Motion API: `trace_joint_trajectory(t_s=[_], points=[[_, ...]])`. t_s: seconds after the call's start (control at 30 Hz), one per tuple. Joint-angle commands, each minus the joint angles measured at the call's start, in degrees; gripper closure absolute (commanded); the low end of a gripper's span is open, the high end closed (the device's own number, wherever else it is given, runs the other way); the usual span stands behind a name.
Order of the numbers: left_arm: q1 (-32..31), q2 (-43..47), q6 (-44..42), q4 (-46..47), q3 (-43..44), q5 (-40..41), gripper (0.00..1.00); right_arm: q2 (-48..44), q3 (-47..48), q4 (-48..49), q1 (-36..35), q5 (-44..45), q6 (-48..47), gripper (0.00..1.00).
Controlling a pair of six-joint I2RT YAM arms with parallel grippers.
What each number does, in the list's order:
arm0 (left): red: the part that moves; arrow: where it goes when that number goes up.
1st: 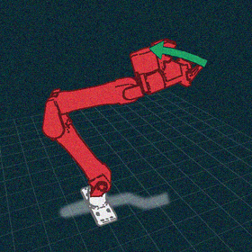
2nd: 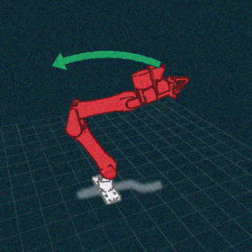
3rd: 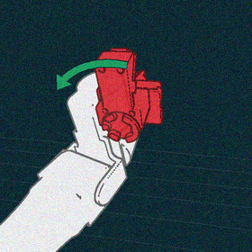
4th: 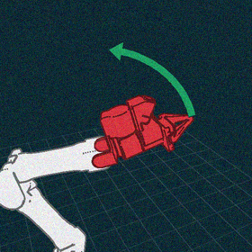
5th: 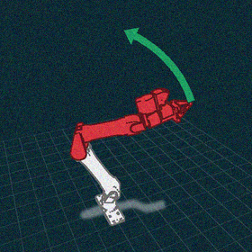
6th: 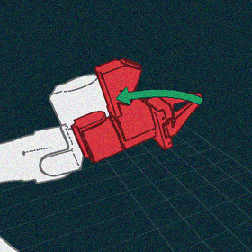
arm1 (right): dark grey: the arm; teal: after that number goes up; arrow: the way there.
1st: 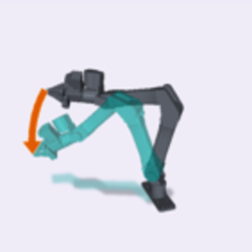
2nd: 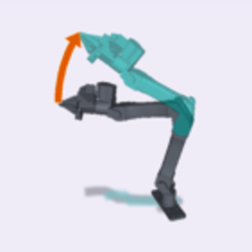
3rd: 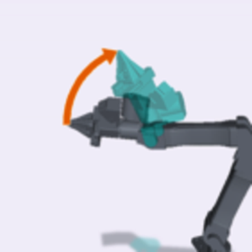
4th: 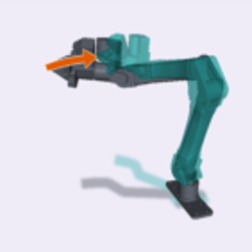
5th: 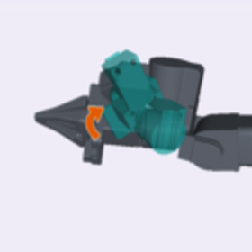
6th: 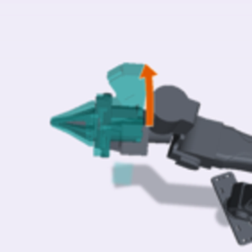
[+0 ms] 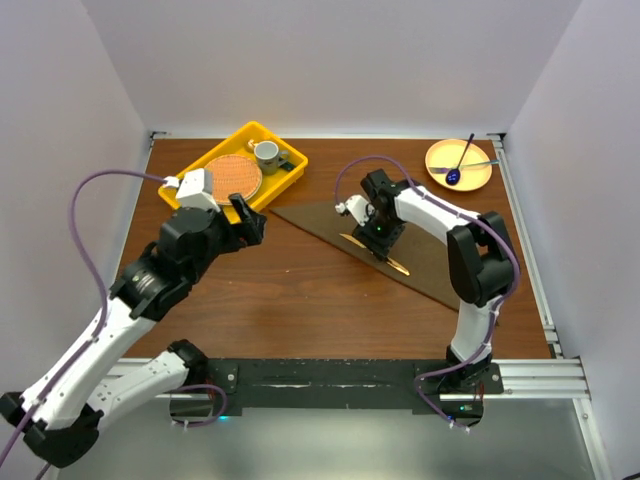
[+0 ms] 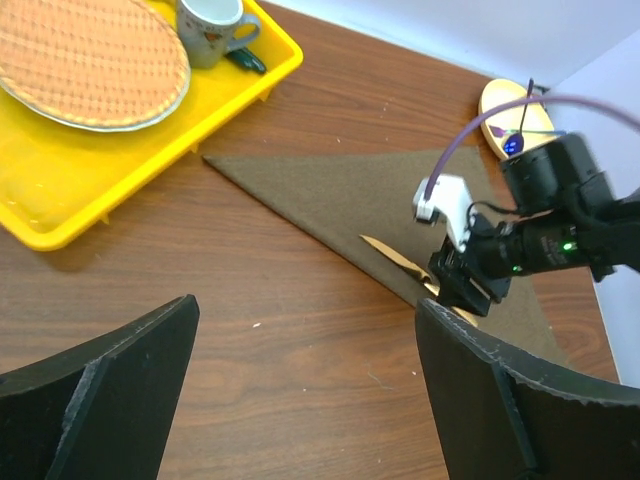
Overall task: Fold the napkin, place the utensils inside, and roll it up
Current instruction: Place the utensil onto the napkin, then fold the napkin
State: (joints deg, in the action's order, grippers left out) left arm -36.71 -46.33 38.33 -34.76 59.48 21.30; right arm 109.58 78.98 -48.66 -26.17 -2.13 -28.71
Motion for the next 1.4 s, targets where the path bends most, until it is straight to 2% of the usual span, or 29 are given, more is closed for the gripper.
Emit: trace_joint_trajectory(t_s=[0.0, 0.03, 0.07, 0.1, 0.2, 0.27, 0.37, 0.53, 0.73, 0.93, 1.37], points=[[1.3, -8.4, 2.8, 6.4, -1.2, -4.9, 0.07, -11.4, 4.9, -0.5, 0.2, 4.8, 9.2, 0.4], [2.9, -10.1, 5.2, 7.5, -2.0, -7.9, 0.09, -13.1, 5.0, 0.6, 0.2, 8.7, 13.1, 0.39], [4.2, -11.8, 6.4, 10.7, -2.8, -10.0, 0.1, -15.9, 5.2, 1.8, 0.2, 17.2, 23.7, 0.38], [5.8, -15.1, 7.9, 12.7, -3.8, -12.2, 0.12, -17.4, 4.3, 2.2, 0.2, 19.0, 28.2, 0.38], [8.4, -21.9, 14.1, 21.7, -8.2, -15.3, 0.23, -26.9, -5.5, 8.5, 0.2, 15.6, 41.9, 0.32], [8.4, -26.6, 16.5, 24.4, -8.6, -11.6, 0.24, -32.9, -11.7, 12.3, 0.2, 14.7, 45.3, 0.31], [8.6, -31.7, 18.8, 27.8, -8.2, -7.5, 0.26, -35.5, -14.3, 9.9, 0.2, 14.8, 48.6, 0.29], [8.5, -39.0, 25.7, 30.0, -6.8, -0.1, 0.27, -39.5, -16.6, 10.9, 0.2, 10.0, 49.5, 0.23], [8.4, -48.1, 31.2, 36.8, -5.5, 5.2, 0.32, -44.2, -17.8, 12.7, 0.2, 10.0, 48.8, 0.22], [8.4, -54.2, 28.7, 48.4, -6.5, 8.9, 0.38, -45.1, -18.7, 11.7, 0.2, 10.1, 46.3, 0.22], [10.2, -63.8, 26.3, 54.4, -5.2, 10.6, 0.57, -47.8, -19.6, 12.4, 0.2, 12.5, 44.4, 0.21]])
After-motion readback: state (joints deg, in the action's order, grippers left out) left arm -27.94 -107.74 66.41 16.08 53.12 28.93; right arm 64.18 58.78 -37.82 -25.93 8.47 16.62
